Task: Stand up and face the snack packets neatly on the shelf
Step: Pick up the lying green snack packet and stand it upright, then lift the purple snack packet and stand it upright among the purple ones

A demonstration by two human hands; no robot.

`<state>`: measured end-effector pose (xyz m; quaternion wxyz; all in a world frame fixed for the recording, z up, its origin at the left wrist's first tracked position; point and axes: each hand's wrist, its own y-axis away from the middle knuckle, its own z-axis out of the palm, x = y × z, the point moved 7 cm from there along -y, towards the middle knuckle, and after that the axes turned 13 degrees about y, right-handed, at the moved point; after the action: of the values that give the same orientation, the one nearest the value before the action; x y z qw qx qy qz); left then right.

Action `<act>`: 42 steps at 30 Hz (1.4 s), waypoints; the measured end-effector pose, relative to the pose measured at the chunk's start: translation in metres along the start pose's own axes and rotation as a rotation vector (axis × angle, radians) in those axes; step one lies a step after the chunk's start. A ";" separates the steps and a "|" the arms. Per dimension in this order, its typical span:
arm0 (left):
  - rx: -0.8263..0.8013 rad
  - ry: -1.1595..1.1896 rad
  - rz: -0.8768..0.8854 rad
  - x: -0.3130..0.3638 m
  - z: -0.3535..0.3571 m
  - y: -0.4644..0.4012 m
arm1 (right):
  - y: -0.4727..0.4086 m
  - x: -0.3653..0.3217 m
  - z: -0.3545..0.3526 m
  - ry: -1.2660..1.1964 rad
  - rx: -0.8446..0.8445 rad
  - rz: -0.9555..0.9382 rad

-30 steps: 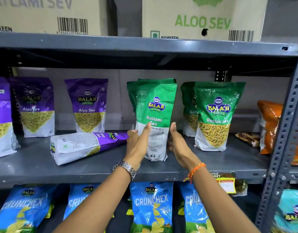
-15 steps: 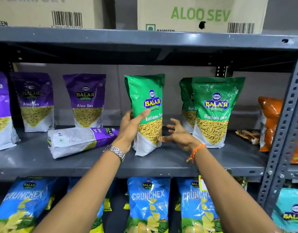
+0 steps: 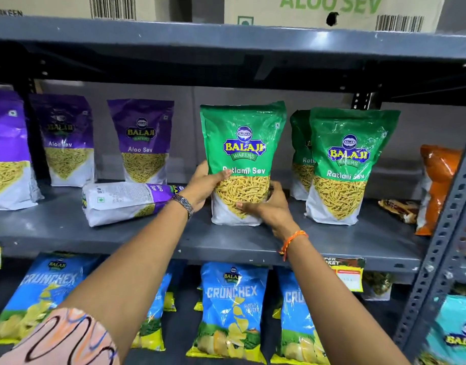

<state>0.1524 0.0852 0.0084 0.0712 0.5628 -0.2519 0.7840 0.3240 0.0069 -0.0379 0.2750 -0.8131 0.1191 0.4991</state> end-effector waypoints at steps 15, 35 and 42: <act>0.254 -0.876 -0.131 0.109 -0.214 0.017 | 0.062 -0.101 0.164 -0.252 -0.075 0.061; 0.044 -0.327 -0.236 0.087 -0.325 0.073 | 0.041 -0.183 0.221 -0.656 0.023 0.125; 0.175 -0.312 -0.123 0.074 -0.319 0.056 | 0.026 -0.246 0.220 -0.665 -0.200 -0.101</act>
<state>-0.1662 0.1761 -0.0180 0.0299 0.6960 -0.1561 0.7003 0.0313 0.0904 0.0919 0.2420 -0.6340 -0.0671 0.7314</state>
